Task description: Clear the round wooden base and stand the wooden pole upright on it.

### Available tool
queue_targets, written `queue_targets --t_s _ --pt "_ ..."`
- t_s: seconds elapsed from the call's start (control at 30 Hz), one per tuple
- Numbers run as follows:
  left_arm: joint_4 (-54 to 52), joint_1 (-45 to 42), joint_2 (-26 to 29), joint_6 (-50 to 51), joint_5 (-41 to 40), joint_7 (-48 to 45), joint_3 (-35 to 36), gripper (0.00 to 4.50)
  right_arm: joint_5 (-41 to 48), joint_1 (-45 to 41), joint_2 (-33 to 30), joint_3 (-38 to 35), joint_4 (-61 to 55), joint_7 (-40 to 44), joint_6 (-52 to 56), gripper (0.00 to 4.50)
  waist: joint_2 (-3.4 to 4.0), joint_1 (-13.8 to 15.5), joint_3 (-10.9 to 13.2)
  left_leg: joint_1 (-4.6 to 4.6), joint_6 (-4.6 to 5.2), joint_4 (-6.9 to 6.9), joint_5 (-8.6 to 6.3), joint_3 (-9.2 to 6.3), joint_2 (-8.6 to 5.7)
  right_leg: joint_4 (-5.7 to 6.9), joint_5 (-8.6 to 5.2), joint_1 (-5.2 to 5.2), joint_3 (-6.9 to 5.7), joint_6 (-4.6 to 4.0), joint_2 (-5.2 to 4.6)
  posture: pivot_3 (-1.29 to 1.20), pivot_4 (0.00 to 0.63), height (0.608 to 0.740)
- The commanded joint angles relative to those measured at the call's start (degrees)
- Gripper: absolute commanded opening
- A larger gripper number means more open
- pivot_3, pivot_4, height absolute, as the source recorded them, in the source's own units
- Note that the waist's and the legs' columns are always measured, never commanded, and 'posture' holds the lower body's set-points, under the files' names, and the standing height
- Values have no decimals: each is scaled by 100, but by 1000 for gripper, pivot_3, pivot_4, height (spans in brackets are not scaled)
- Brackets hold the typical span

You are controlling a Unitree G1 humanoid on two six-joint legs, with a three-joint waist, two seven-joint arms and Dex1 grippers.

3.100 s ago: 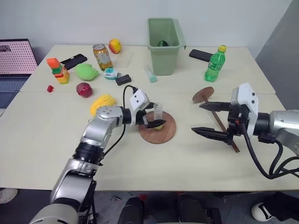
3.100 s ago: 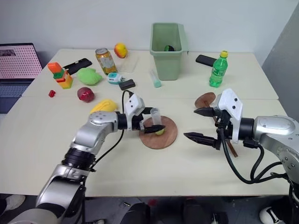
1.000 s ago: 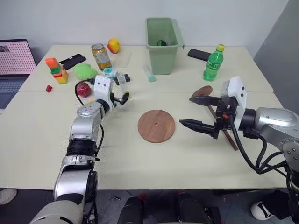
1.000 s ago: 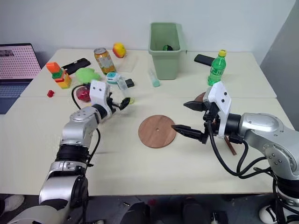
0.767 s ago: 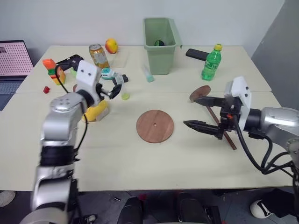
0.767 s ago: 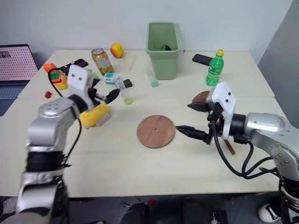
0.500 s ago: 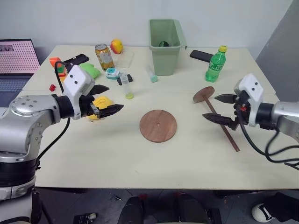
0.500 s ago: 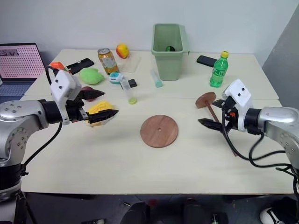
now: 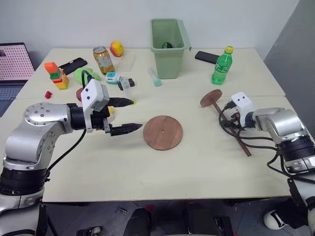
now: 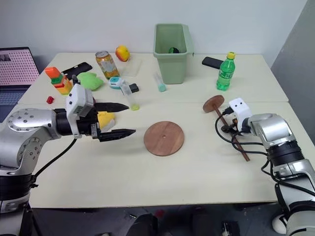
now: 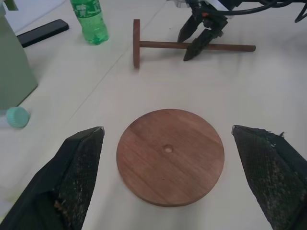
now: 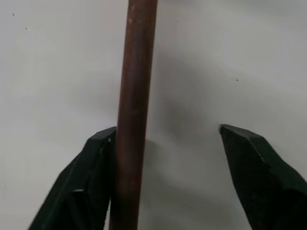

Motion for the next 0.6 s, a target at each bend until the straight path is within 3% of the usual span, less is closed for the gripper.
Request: queue_targets --t_s 0.03,0.3,0.47,0.6 --pt "-221 61 22 -23 -219 -57 139 4500 -88 -101 83 -264 -27 13 127 2390 0 -11 0 0 0 0 0 -1 0 0 0 0 -1 0 0 0 150 740" --pt "-145 136 -14 16 -281 137 272 4500 515 -144 545 -1419 -940 -94 612 387 1 -36 1 -2 0 -3 0 -1 1 1 0 -4 -1 0 0 0 150 740" --pt "-233 259 -264 115 -414 633 482 4500 989 -197 1226 -2157 -1818 -411 608 255 1 -49 0 -2 0 -4 0 -3 2 1 0 -4 -2 0 1 0 150 740" --pt "-643 573 -459 306 -897 721 726 4500 1391 -219 2297 -2576 -2606 -701 -424 255 3 -80 2 -1 0 -7 0 -4 7 5 0 -7 -2 0 2 0 150 740"
